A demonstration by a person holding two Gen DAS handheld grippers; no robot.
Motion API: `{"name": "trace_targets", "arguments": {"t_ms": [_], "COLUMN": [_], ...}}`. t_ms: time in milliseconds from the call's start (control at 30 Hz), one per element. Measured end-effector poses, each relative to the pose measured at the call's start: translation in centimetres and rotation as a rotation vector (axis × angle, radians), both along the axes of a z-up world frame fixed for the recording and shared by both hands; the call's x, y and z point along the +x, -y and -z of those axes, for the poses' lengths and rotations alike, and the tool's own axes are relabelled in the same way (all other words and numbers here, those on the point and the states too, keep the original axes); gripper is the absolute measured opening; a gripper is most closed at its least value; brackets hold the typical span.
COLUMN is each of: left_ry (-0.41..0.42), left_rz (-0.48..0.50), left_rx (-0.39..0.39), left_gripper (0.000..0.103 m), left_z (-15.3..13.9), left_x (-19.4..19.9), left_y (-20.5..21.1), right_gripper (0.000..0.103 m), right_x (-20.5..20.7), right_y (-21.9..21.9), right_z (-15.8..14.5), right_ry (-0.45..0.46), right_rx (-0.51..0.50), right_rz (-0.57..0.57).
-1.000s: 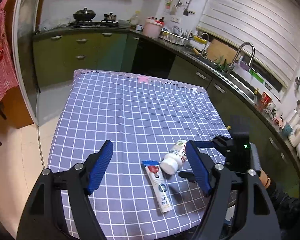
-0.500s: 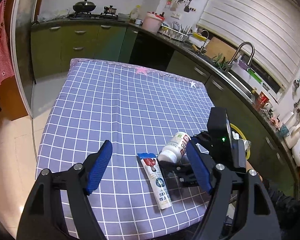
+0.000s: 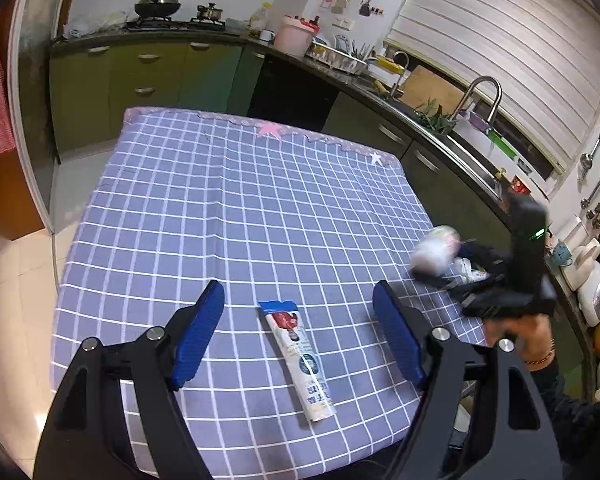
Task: Collect trash
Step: 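Carry the pill bottle over the bin and open the right gripper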
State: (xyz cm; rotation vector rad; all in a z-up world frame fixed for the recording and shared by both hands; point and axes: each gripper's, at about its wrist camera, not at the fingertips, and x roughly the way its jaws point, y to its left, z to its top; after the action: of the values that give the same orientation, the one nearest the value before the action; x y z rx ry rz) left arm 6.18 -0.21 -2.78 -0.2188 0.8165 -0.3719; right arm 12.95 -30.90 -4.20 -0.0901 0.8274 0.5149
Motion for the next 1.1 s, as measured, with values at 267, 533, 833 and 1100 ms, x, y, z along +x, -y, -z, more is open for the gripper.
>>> {"name": "trace_targets", "arguments": {"t_ms": [267, 533, 833, 1100], "left_ry": [-0.02, -0.031, -0.054, -0.105], "left_rz": [0.044, 0.071, 0.07, 0.08], "left_rx": [0.001, 0.03, 0.061, 0.081], "left_gripper": [0.073, 0.073, 0.075, 0.078], "left_z": [0.7, 0.7, 0.6, 1.5], "left_x": [0.8, 0.8, 0.8, 1.3], "left_y": [2.2, 4.3, 5.0, 6.0], "right_gripper": [0.086, 0.086, 0.087, 0.091], "right_x": [-0.8, 3.6, 5.4, -2.1], "right_y": [19.6, 28.0, 30.6, 28.7], "right_z": [1.8, 6.5, 8.0, 3.4], "right_ry": [-0.054, -0.161, -0.201, -0.073], "right_rx": [-0.116, -0.163, -0.106, -0.031], "right_rz": [0.478, 0.6, 0.659, 0.642]}}
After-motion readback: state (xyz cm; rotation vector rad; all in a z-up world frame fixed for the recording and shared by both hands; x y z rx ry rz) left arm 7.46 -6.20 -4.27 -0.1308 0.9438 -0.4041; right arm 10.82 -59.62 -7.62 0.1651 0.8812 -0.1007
